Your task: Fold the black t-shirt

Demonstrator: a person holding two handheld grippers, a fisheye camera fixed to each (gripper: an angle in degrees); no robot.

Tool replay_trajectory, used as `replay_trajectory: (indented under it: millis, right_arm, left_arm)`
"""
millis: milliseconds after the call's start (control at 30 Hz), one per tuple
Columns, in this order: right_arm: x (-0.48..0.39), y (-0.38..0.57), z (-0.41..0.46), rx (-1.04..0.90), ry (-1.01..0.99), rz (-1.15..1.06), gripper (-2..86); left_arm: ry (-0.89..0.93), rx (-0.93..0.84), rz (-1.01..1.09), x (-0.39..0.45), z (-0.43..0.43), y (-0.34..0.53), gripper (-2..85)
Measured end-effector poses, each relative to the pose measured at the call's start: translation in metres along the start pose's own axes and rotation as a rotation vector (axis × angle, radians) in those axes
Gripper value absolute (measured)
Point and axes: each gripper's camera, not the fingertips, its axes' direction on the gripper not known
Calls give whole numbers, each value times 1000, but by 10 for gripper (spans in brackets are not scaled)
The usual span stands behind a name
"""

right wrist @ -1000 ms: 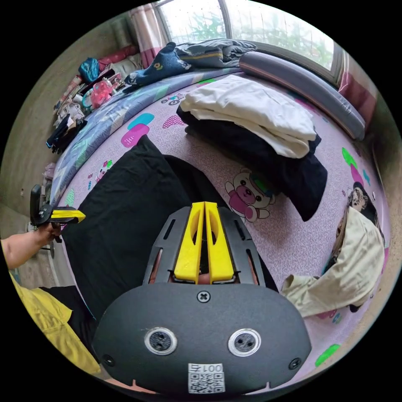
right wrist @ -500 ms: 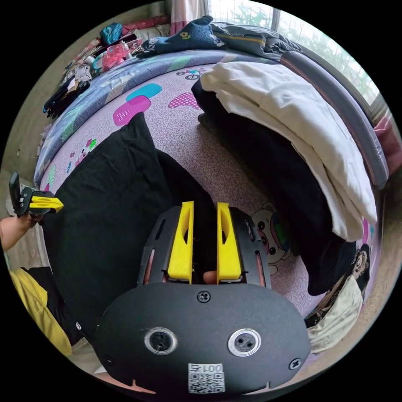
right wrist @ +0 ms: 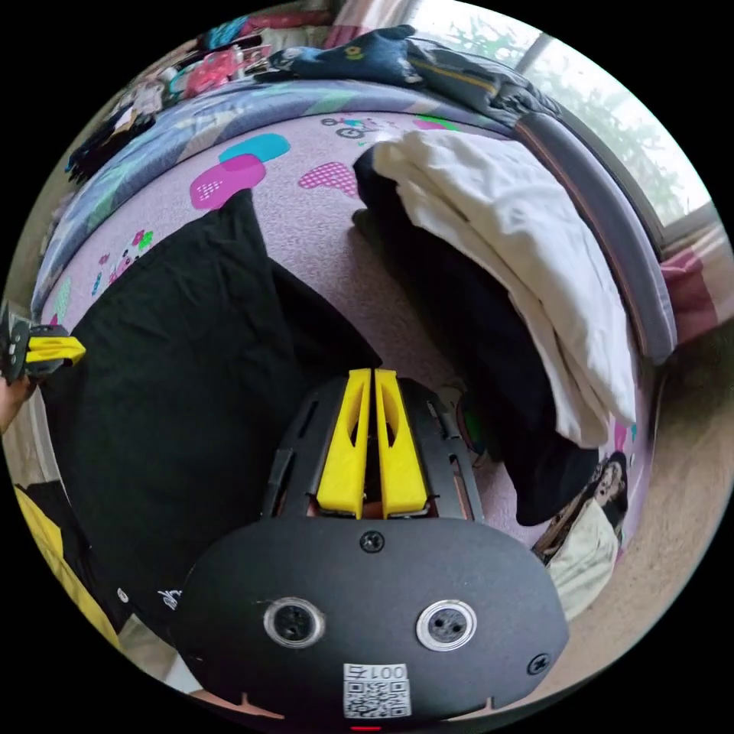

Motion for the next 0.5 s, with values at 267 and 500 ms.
replay_trajectory:
  millis: [267, 500]
  right_arm:
    - [84, 72, 21, -128, 213, 304, 5]
    - [136, 150, 22, -108, 300, 604, 16]
  left_arm:
    - [-1, 22, -5, -7, 3, 4, -12]
    - [-58, -1, 13, -21, 9, 3, -12]
